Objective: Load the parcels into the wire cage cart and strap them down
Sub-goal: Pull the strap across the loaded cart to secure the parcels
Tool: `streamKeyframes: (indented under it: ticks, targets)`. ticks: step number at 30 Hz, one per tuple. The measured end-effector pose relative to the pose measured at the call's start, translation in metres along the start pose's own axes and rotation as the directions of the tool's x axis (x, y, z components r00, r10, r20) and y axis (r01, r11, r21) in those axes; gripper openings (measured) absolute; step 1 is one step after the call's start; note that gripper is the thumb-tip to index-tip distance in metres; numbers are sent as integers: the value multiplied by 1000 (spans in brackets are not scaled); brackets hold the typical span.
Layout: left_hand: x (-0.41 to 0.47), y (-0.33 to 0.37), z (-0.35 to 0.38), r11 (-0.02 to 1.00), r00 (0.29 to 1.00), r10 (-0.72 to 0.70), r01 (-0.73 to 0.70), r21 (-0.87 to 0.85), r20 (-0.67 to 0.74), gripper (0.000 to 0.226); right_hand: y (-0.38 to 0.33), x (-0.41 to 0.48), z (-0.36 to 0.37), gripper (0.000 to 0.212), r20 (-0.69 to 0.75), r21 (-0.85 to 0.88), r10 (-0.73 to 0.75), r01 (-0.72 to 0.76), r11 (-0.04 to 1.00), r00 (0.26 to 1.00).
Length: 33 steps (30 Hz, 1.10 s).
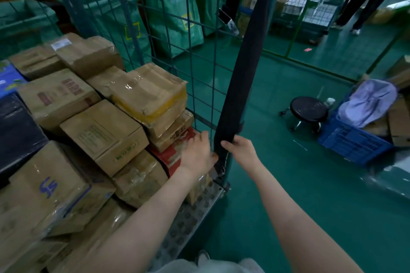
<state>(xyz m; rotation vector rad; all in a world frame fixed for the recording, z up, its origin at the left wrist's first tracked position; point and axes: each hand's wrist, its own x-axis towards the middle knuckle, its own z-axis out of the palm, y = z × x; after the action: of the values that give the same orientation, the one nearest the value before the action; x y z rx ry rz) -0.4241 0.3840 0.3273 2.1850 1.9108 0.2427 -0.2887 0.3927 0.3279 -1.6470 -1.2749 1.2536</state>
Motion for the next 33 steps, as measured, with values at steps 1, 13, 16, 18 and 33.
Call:
streamKeyframes:
  ticks: [1,13,16,18,33]
  targets:
    - [-3,-2,5,998,998,-31,34,-60,46,62,-1,-5,1,6,19,-11,-4,4,1000,1000]
    - [-77,11,14,812,975,-138,211,-544,172,70,-11,-78,-3,29,124,80,-26,16,997,992]
    - [-108,23,16,765,962,-254,266,-586,105,63,-4,-106,-6,8,181,184,-19,-15,983,983]
    - [-123,32,12,754,957,-283,263,-602,64,64,6,-125,-6,30,227,222,9,-61,973,974]
    - [-187,20,-56,803,951,-246,307,-511,186,67,54,-206,33,59,386,-115,261,-234,965,885]
